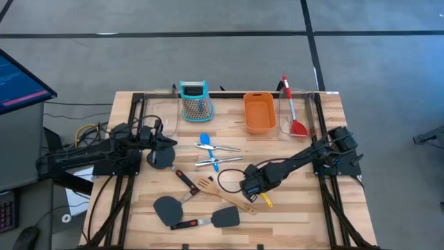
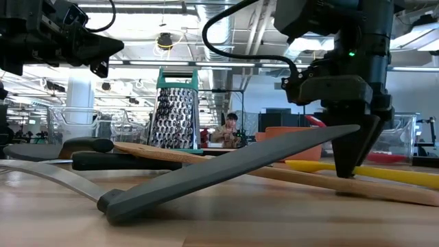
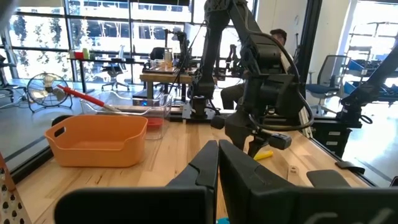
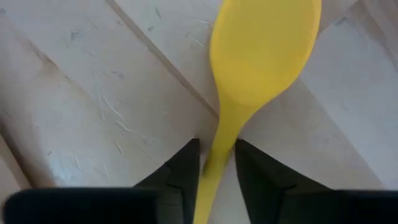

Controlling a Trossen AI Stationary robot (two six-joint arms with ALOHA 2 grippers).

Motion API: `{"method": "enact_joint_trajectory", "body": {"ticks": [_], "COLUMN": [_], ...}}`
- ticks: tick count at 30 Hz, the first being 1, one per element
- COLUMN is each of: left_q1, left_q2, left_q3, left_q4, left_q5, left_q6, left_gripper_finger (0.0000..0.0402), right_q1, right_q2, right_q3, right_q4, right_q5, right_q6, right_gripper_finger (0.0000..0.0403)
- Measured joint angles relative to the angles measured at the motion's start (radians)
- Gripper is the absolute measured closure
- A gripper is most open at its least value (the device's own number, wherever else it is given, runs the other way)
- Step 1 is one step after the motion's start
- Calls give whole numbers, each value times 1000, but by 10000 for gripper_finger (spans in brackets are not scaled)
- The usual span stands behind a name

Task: Pick & Place Kitchen Items
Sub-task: Put the yellow serving spoon into the right transparent bin

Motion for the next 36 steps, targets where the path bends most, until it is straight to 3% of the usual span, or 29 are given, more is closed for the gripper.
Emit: {"method": "enact_joint_trajectory", "body": {"ticks": [6, 11, 36], "left_q1": [0, 0, 0], "left_q2": [0, 0, 0], "left_q3": [0, 0, 0], "left_q4": [0, 0, 0], "left_q5": [0, 0, 0], "left_q6": [0, 0, 0], "left_gripper_finger": [399, 399, 399], "right_q1": [0, 0, 0], "right_q2": [1, 1, 2], "right_q3": [0, 0, -3], "right_q4": [-2, -2, 14], "right_q5": [1, 2, 3], "right_q6": [2, 5, 16], "right_gripper_finger": [385, 372, 385]}}
